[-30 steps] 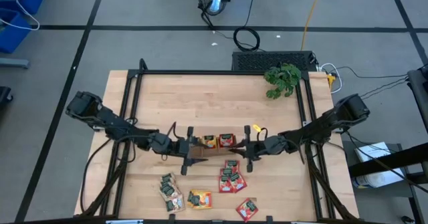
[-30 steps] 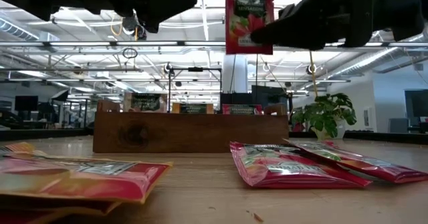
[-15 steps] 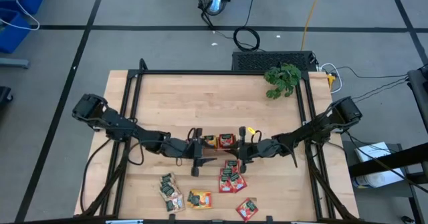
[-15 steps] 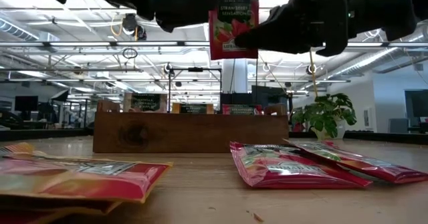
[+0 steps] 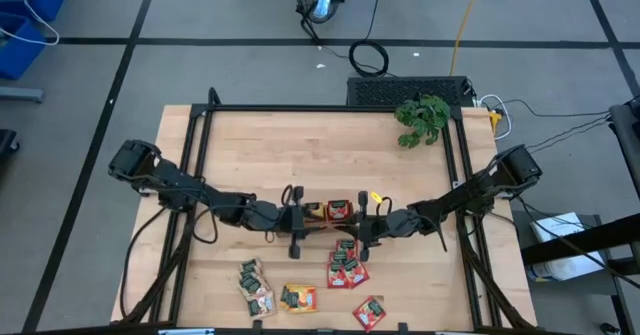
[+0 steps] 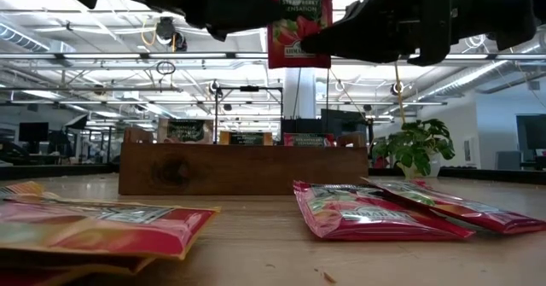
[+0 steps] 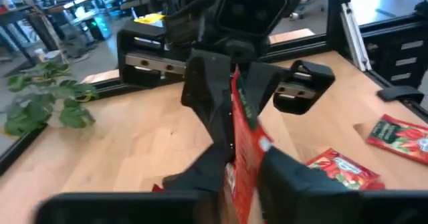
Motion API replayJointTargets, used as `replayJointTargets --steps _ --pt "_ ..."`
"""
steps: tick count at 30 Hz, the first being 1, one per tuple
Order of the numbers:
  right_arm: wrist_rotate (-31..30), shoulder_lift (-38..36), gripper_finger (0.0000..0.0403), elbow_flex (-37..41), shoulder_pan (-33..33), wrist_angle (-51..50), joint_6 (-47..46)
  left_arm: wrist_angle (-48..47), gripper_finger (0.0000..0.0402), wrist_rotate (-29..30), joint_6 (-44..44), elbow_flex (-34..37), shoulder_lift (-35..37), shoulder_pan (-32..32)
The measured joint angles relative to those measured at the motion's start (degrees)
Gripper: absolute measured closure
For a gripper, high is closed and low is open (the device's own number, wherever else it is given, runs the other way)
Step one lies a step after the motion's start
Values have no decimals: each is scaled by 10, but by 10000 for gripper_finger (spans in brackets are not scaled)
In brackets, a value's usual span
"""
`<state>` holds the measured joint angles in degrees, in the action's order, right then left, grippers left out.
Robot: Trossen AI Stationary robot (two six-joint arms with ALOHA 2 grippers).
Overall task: Pick & Place Tea
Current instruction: Put the red tea bag into the right section of the wooden organizer
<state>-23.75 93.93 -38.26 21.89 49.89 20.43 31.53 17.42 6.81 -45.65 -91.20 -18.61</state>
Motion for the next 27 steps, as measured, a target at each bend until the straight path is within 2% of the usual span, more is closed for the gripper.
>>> replayJointTargets --steps 3,9,12,17,21,24,27 --pt "0 0 399 0 0 -2 0 -10 390 -21 13 0 0 3" --pt "-3 0 381 0 0 -10 -17 -15 397 -19 21 0 0 4" --pt "-8 -1 343 0 0 -9 -17 -21 398 -9 21 0 0 4" --pt "-72 -12 261 0 7 -13 -17 -34 399 18 18 0 0 4" --pt "-93 -37 214 0 21 -21 -8 -34 400 22 17 0 0 4" --pt "-89 -47 205 0 23 -20 -11 -33 400 22 14 0 0 4" --pt "-56 -47 216 0 14 -27 -20 -34 400 22 9 0 0 4"
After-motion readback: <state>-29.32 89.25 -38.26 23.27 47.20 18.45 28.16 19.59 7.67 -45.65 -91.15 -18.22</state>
